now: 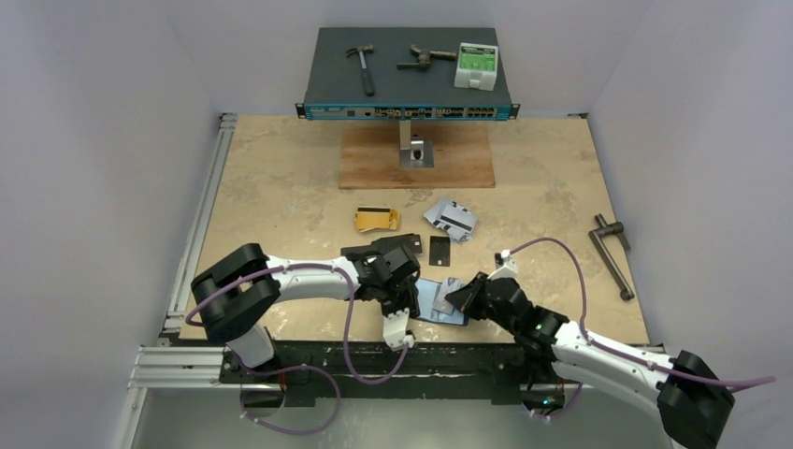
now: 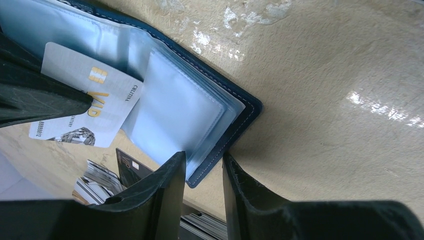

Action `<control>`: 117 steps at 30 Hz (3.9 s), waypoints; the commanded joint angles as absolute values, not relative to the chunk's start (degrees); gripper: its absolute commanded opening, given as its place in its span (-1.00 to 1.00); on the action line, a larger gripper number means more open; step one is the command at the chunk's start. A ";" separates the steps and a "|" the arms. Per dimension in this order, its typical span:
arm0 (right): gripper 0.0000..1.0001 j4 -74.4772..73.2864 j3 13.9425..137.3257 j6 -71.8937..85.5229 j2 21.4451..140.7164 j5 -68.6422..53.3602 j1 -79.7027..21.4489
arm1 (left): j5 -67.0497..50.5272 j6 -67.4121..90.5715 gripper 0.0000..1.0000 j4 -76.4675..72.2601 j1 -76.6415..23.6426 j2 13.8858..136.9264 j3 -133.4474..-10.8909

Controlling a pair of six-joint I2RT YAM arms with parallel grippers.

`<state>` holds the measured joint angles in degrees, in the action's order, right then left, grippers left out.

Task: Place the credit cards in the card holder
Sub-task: Insert the credit card into the card holder.

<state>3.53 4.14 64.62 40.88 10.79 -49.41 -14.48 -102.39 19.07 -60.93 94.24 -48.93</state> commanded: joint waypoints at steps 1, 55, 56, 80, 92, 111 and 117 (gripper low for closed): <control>-1.00 0.70 1.99 65.37 38.69 8.80 -49.48 | -15.76 -100.32 -0.37 21.83 -61.86 95.89 -49.37; -1.00 -3.61 2.22 68.97 34.61 7.15 -50.89 | -5.21 -50.92 -0.40 23.13 -68.64 97.12 -54.90; -1.00 -3.93 2.05 69.08 33.89 7.45 -50.89 | -5.05 -50.97 -0.40 23.05 -68.64 97.19 -54.94; -1.00 2.61 1.78 68.13 44.53 6.42 -50.88 | -3.18 -50.88 -0.44 23.82 -69.08 98.52 -56.77; -1.00 -3.95 1.31 69.59 39.94 2.29 -50.88 | -2.20 -50.71 -0.45 23.51 -69.08 99.31 -57.42; -1.00 -5.15 3.24 67.12 43.85 -3.95 -50.89 | -0.18 -50.38 -0.41 20.83 -68.03 99.92 -57.38; -1.00 -0.38 4.96 66.19 50.93 -0.45 -50.88 | -0.47 -50.10 -0.41 21.32 -68.03 99.93 -57.47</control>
<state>2.68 5.15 68.84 46.11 -2.96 -50.52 0.78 -51.40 24.05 -68.27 98.39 -56.53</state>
